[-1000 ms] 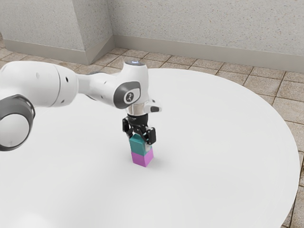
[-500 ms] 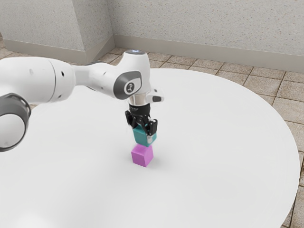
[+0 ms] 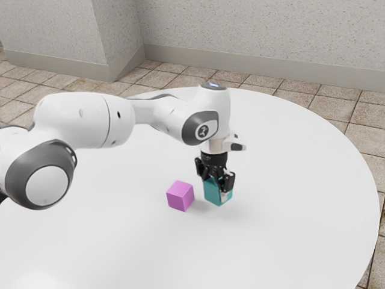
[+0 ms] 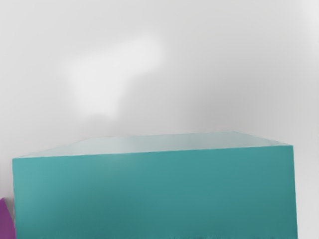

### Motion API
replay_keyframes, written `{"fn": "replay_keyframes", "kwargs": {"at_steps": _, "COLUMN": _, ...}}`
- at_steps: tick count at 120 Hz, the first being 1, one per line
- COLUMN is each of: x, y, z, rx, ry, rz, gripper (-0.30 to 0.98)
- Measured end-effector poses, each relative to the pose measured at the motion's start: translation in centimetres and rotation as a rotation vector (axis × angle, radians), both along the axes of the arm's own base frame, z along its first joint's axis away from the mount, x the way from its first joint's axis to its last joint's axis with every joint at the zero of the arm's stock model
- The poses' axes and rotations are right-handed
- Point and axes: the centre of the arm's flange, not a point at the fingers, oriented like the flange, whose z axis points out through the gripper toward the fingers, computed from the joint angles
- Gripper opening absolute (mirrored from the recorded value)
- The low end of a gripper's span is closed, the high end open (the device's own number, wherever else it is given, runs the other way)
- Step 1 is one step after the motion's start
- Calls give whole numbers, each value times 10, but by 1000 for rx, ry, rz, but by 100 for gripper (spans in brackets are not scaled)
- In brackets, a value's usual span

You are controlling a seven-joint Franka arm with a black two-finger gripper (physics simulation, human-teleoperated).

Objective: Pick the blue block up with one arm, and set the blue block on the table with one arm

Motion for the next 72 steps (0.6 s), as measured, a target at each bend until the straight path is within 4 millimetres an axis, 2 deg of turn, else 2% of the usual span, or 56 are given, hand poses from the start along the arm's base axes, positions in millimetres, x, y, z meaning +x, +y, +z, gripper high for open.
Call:
{"fn": "replay_keyframes", "kwargs": {"at_steps": 25, "x": 0, "y": -3, "z": -2, "rx": -11, "ry": 6, "rz": 0, "gripper": 54}}
{"fn": "replay_keyframes", "kwargs": {"at_steps": 32, "x": 0, "y": -3, "z": 4, "rx": -14, "ry": 0, "rz": 0, "gripper": 58}}
{"fn": "replay_keyframes", "kwargs": {"at_steps": 34, "x": 0, "y": -3, "z": 14, "rx": -18, "ry": -11, "rz": 0, "gripper": 59}}
{"fn": "replay_keyframes", "kwargs": {"at_steps": 44, "x": -6, "y": -5, "z": 89, "rx": -37, "ry": -91, "rz": -6, "gripper": 62}}
{"fn": "replay_keyframes", "kwargs": {"at_steps": 49, "x": -10, "y": -6, "z": 111, "rx": -42, "ry": -112, "rz": -10, "gripper": 63}}
{"fn": "replay_keyframes", "kwargs": {"at_steps": 58, "x": -13, "y": -6, "z": 123, "rx": -41, "ry": -117, "rz": -14, "gripper": 65}}
{"fn": "replay_keyframes", "kwargs": {"at_steps": 72, "x": -15, "y": -6, "z": 123, "rx": -34, "ry": -106, "rz": -19, "gripper": 66}}
